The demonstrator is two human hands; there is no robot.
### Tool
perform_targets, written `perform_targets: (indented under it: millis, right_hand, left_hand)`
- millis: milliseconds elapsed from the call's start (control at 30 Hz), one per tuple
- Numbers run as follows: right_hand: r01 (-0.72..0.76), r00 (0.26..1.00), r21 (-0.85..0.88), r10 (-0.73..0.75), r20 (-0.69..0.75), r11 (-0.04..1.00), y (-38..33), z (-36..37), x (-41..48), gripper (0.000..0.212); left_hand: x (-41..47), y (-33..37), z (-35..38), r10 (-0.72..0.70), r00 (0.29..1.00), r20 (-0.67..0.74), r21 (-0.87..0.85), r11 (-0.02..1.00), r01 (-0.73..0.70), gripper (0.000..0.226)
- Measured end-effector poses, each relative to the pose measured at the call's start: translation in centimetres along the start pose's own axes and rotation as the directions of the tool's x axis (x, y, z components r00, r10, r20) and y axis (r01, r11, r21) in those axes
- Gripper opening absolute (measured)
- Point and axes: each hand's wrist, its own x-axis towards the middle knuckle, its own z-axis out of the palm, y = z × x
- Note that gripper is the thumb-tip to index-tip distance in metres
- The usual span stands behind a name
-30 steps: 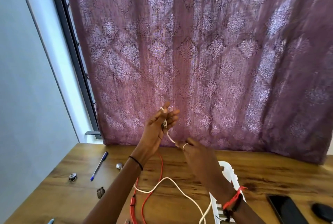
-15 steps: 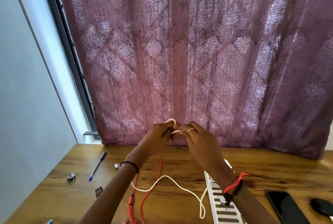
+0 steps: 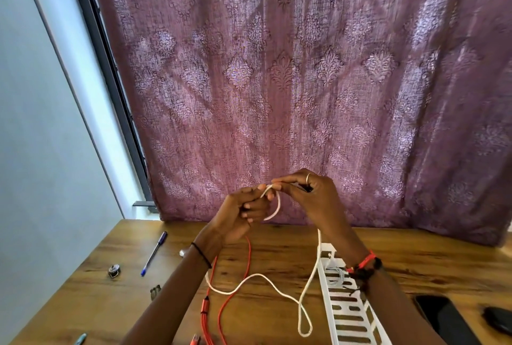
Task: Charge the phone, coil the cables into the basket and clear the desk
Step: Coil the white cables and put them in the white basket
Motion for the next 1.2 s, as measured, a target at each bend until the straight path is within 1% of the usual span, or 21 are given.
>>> perform_targets:
  millis: [100,200,267,300,333,400,433,467,533,633,700,767,800,833,867,933,1000,1033,1100,1133,1200]
  right_hand:
    - [-0.042,0.999,0.133,0.045,-0.018,0.99,0.8,0.8,0.2,0.016]
    - [-0.161,0.984,0.297,0.174,-0.021,0.941,1.9,1.8,-0.1,0.018]
    - [-0.231,0.965,0.351,0.26,-0.037,0.907,2.9,2.5,-0.5,0.019]
    - [-0.24,0.96,0.335,0.274,-0.056,0.911,3.3,2.8,-0.6,0.024]
    - [-0.232,0.962,0.273,0.262,-0.078,0.934,3.7,3.0,-0.8,0.03]
    - [-0.196,0.975,0.042,0.199,-0.101,0.98,4.2,3.5,-1.3,0.035]
    - [-0.183,0.979,-0.071,0.175,-0.1,0.981,4.4,3.8,-1.6,0.035]
    - [-0.177,0.982,-0.151,0.165,-0.089,0.973,4.5,4.0,-1.9,0.035]
    - [-0.166,0.985,-0.248,0.17,-0.006,0.954,4.6,4.5,-2.8,0.032]
    - [-0.15,0.965,-0.435,0.227,0.129,0.888,4.5,5.3,-4.1,0.031]
    - [-0.112,0.962,-0.583,0.235,0.14,0.805,4.0,5.5,-4.4,0.034]
    - [-0.102,0.965,-0.645,0.233,0.121,0.757,3.4,5.3,-4.3,0.033]
    - [-0.103,0.967,-0.658,0.231,0.111,0.746,3.1,5.1,-4.2,0.032]
    - [-0.096,0.97,-0.67,0.22,0.104,0.736,2.9,5.0,-4.2,0.031]
    - [-0.079,0.975,-0.68,0.198,0.099,0.729,2.7,4.8,-4.1,0.03]
    - [-0.044,0.983,-0.686,0.155,0.102,0.727,2.2,4.7,-4.1,0.027]
    - [-0.029,0.985,-0.681,0.137,0.105,0.731,1.7,4.7,-3.9,0.03]
    - [-0.024,0.987,-0.682,0.124,0.099,0.731,1.6,4.6,-3.8,0.032]
    - [-0.005,0.992,-0.689,0.089,0.087,0.724,1.5,4.2,-3.3,0.028]
    - [-0.007,0.993,-0.686,0.083,0.078,0.728,1.4,3.8,-3.1,0.025]
    - [-0.036,0.993,-0.666,0.1,0.058,0.745,1.6,2.9,-2.5,0.021]
  left_hand:
    - [0.4,-0.7,-0.2,0.026,1.0,-0.007,-0.173,0.984,-0.027,0.029]
    - [0.6,-1.4,-0.1,0.043,0.998,-0.048,-0.349,0.936,-0.057,0.032]
    - [1.0,-1.7,-0.1,0.065,0.993,-0.101,-0.468,0.878,-0.105,0.032]
    - [1.1,-1.8,-0.1,0.075,0.989,-0.13,-0.506,0.852,-0.132,0.034]
    - [1.4,-2.0,-0.1,0.085,0.984,-0.155,-0.533,0.832,-0.156,0.036]
    - [1.8,-2.0,-0.1,0.111,0.974,-0.199,-0.565,0.799,-0.206,0.037]
    - [2.0,-2.0,-0.2,0.131,0.965,-0.225,-0.573,0.784,-0.24,0.037]
    - [2.2,-1.8,-0.3,0.156,0.955,-0.254,-0.576,0.768,-0.279,0.037]
    - [2.5,-1.1,-0.8,0.207,0.928,-0.311,-0.569,0.741,-0.356,0.038]
    - [2.9,-0.2,-1.7,0.266,0.897,-0.352,-0.5,0.757,-0.421,0.039]
    - [2.8,0.0,-1.9,0.273,0.887,-0.372,-0.364,0.836,-0.41,0.038]
    - [2.7,0.0,-2.0,0.287,0.87,-0.401,-0.099,0.93,-0.353,0.037]
    - [2.6,0.0,-1.9,0.315,0.858,-0.405,0.062,0.946,-0.318,0.037]
    - [2.6,-0.1,-1.9,0.355,0.846,-0.397,0.22,0.932,-0.288,0.036]
    - [2.6,-0.1,-1.8,0.402,0.834,-0.378,0.368,0.892,-0.262,0.033]
    - [2.6,-0.1,-1.3,0.482,0.814,-0.325,0.617,0.76,-0.204,0.028]
    - [2.7,-0.2,-0.9,0.509,0.821,-0.259,0.785,0.606,-0.128,0.029]
    - [2.7,-0.3,-0.8,0.515,0.828,-0.223,0.858,0.507,-0.084,0.027]
    - [2.4,-0.3,-1.1,0.527,0.841,-0.125,0.97,0.241,-0.007,0.017]
    - [2.2,-0.2,-1.3,0.516,0.852,-0.085,0.992,0.123,0.024,0.014]
    - [1.8,0.2,-1.5,0.482,0.874,-0.062,0.997,-0.013,0.078,0.014]
